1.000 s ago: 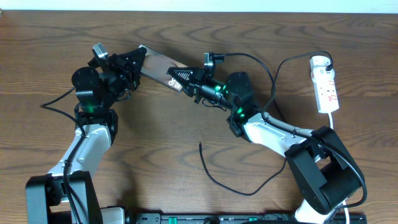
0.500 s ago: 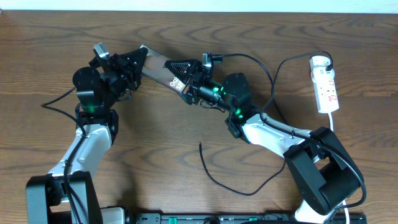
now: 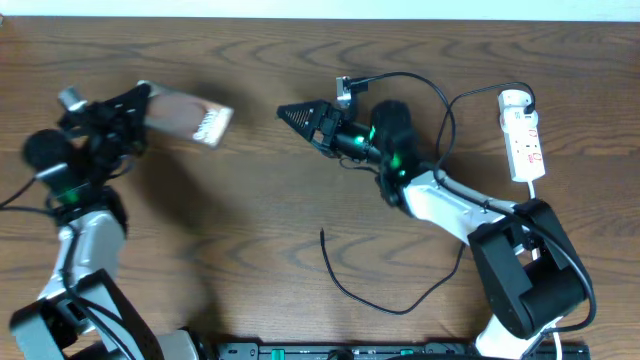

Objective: Plug charger to phone and switch on socket

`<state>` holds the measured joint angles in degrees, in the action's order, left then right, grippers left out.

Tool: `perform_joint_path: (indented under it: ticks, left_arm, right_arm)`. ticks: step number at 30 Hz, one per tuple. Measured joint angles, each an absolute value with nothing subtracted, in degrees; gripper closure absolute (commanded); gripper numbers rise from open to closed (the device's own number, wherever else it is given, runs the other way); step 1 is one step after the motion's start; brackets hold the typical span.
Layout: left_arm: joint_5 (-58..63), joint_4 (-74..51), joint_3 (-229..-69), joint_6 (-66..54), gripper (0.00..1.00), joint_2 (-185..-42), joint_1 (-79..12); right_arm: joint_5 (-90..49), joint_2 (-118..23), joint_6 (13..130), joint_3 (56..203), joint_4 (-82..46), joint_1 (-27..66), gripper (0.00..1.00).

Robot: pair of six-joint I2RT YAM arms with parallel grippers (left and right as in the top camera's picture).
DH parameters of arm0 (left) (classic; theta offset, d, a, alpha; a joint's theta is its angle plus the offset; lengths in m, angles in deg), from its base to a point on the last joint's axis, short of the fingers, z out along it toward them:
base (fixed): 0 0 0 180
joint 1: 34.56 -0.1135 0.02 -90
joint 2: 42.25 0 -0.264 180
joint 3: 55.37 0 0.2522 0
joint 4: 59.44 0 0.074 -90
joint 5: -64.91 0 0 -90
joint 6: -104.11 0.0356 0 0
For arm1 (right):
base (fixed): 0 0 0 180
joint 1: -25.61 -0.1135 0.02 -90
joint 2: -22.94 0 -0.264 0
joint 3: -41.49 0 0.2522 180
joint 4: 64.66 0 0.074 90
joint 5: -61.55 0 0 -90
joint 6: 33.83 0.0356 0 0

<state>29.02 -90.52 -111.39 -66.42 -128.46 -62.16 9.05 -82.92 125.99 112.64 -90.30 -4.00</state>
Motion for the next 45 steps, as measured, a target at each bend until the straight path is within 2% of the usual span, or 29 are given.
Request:
perform_joint_path:
  ticks: [4, 8, 12, 14, 16, 26, 33, 45]
  left_arm:
    - [38.9, -90.6, -114.8, -66.4, 0.93, -128.8, -66.5]
    - [46.9, -91.1, -118.0, -66.4, 0.93, -128.8, -66.7]
    - [53.2, -93.2, -118.3, -65.6, 0.93, -128.9, -66.6]
    - [55.8, -95.7, -118.3, -65.3, 0.93, -128.9, -66.6]
    - [57.6, -96.9, -118.3, -65.2, 0.93, -128.9, -66.6]
    - [61.9, -97.1, -118.3, -65.1, 0.93, -128.9, -66.6]
    - [62.5, -97.1, -118.3, -65.1, 0.93, -128.9, -66.6]
    - [62.9, -97.1, -118.3, -65.1, 0.93, -128.9, -66.6]
  right_arm:
    - [10.6, -83.1, 113.3, 122.6, -62.0, -3.0, 0.01]
    - [7.2, -83.1, 99.8, 135.0, -34.5, -3.8, 0.01]
    - [-1.5, -82.9, 91.2, 143.0, -14.2, -5.6, 0.11]
    - [-5.8, -82.9, 89.5, 143.6, -6.7, -7.1, 0.19]
    - [-9.5, -82.9, 89.7, 143.4, -2.1, -8.7, 0.21]
    - [-20.9, -82.9, 100.8, 135.2, 0.0, -20.5, 0.31]
    - [-25.5, -83.0, 109.2, 127.9, -2.6, -25.3, 0.48]
    - [-24.6, -84.8, 112.3, 124.1, -7.7, -24.8, 0.49]
